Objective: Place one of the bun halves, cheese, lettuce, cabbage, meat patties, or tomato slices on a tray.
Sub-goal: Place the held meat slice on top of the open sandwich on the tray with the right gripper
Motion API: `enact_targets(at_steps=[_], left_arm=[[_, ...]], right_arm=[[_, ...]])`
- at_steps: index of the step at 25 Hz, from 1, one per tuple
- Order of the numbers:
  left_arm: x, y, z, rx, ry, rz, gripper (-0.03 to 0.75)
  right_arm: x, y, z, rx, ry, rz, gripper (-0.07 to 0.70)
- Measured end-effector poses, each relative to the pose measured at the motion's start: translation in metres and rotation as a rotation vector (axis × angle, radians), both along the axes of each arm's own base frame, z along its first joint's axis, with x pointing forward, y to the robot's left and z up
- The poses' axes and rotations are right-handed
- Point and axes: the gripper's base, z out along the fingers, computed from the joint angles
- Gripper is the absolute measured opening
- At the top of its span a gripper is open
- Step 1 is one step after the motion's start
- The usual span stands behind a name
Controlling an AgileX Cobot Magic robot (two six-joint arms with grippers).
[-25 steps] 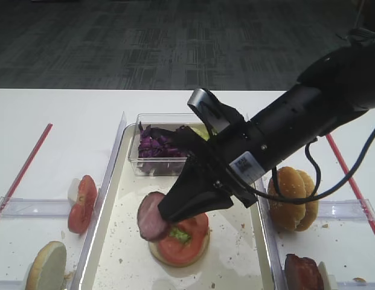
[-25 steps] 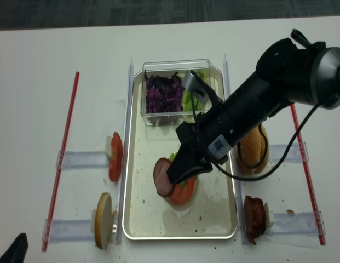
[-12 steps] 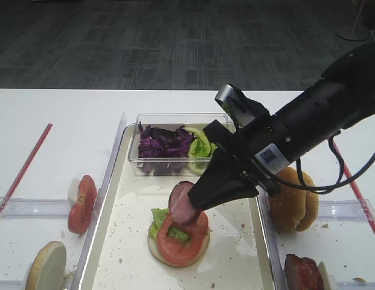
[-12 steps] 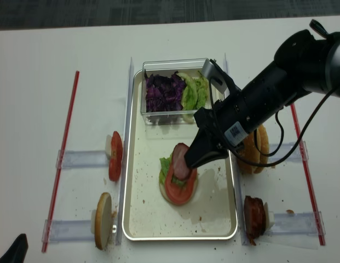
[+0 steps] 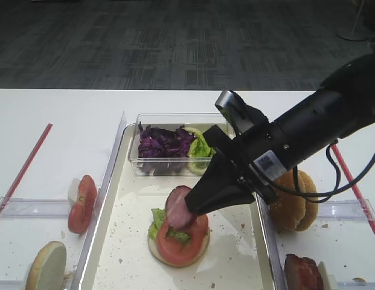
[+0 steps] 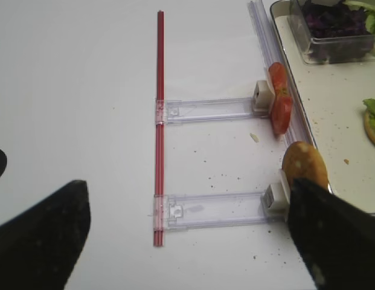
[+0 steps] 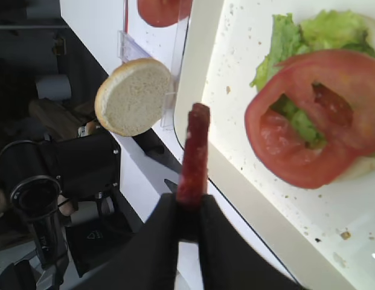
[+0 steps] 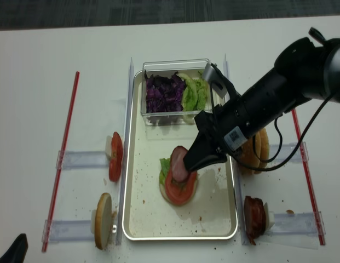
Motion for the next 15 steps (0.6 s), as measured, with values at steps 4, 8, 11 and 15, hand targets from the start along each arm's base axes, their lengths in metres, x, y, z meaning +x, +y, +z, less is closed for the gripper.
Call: enact_targets(at_steps=[4,8,11,15], left_arm=[[0.0,0.0,0.0,0.0,0.0,0.0,0.613],[0.0,0.0,0.0,0.0,0.0,0.0,0.613],[0.0,0.0,0.0,0.0,0.0,0.0,0.613],[0.0,0.0,0.0,0.0,0.0,0.0,0.613]], right_arm=[[0.004,0.002,-0.017,0.003,0.037,-0.009,0.115],[0.006,0.003,-0.021,0.022,0.041,-0.024,0.115],[0.007,0.004,-0.028,0.02,0.063,-0.029,0.115],[0.008,0.004,-0.035,0.013,0.083,-0.033,0.115]])
